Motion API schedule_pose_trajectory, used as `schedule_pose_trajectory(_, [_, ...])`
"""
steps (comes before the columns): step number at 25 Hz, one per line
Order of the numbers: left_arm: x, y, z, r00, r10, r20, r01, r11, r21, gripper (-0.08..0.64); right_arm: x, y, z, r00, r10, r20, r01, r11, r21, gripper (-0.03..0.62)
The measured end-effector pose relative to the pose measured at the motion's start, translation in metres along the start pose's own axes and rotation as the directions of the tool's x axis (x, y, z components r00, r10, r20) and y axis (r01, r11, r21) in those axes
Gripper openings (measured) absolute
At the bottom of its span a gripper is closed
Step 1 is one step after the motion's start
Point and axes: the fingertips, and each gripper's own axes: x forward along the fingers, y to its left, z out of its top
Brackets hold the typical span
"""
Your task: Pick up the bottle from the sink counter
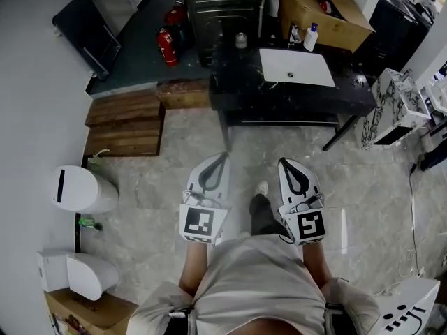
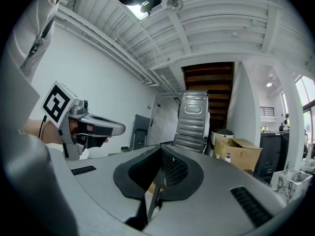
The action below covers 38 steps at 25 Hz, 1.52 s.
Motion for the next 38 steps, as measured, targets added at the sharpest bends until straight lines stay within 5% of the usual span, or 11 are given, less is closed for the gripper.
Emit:
schedule_pose_trajectory(23, [0.222,0.094,-0.011,0.996,0.055,-0.066,-0.055,0.998,0.001,0.0,0.209,-0.14,-0.022,0.997,0.076,-0.003,-0.076,0.997,0.021,-0.005])
schedule_pose_trajectory(38, [0.328,0.112,-0.012,0.997,0.021,-0.078,-0.022,1.0,-0.006,0.0,0.277,-0.214,-0.041,0.998,0.056,-0.015,-0.056,0.998,0.033,-0.005])
